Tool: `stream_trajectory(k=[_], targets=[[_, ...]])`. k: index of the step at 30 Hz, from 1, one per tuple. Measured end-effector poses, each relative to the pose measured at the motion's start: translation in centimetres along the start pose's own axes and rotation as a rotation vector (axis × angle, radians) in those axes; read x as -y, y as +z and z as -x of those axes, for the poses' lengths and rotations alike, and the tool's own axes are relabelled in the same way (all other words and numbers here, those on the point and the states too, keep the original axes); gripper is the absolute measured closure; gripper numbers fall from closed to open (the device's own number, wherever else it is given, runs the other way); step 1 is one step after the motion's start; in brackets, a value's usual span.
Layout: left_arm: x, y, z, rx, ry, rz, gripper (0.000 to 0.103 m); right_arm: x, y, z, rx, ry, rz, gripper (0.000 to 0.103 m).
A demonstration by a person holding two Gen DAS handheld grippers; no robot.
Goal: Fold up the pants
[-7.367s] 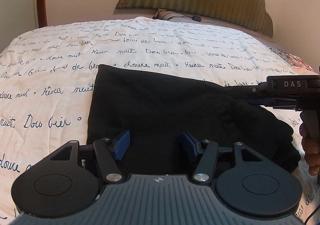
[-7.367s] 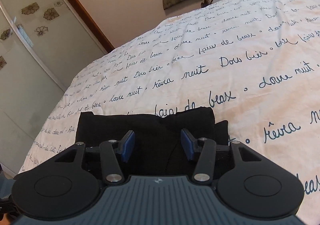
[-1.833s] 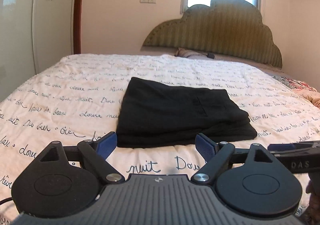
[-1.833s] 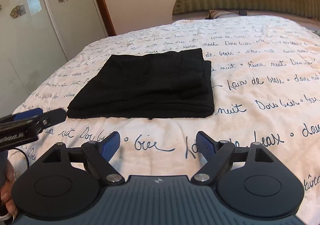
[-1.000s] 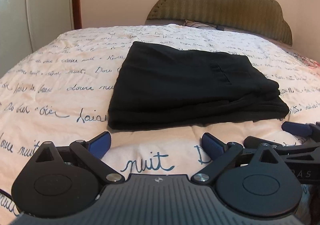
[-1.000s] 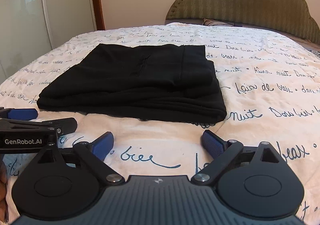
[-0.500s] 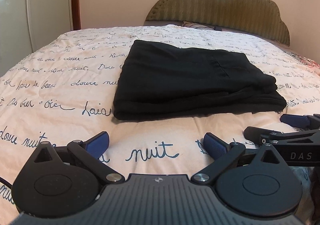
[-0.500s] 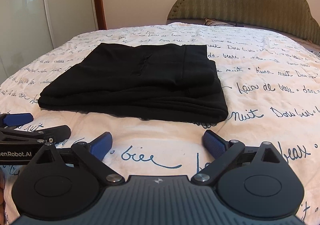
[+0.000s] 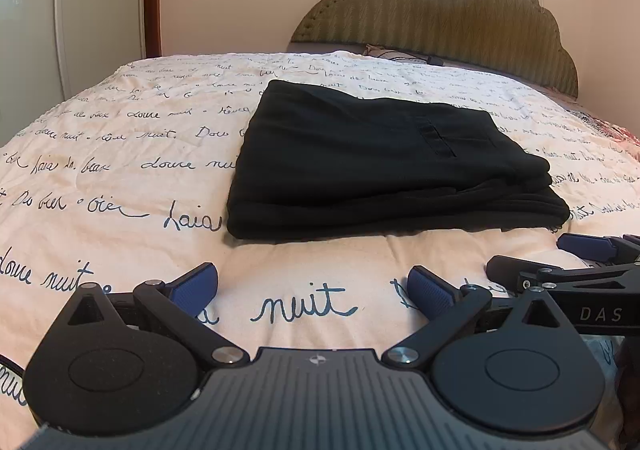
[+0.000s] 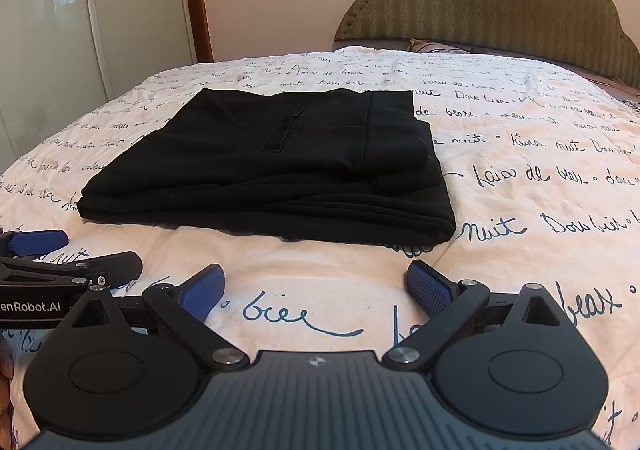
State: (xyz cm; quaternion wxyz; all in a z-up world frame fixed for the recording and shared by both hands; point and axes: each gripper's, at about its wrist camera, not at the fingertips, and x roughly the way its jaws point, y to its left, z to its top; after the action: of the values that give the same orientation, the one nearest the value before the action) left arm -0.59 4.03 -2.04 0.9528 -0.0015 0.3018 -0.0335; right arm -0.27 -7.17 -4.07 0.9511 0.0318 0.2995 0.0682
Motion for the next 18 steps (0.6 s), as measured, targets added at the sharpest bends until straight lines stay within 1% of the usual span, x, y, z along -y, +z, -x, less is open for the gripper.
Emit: stream_trajectory(k=[18], targets=[[-0.02,-0.01,0.0,0.0,-0.001,0.0,0.0,0.06,-0.05,0.14,0.006,0.008,-0.013,0.005]])
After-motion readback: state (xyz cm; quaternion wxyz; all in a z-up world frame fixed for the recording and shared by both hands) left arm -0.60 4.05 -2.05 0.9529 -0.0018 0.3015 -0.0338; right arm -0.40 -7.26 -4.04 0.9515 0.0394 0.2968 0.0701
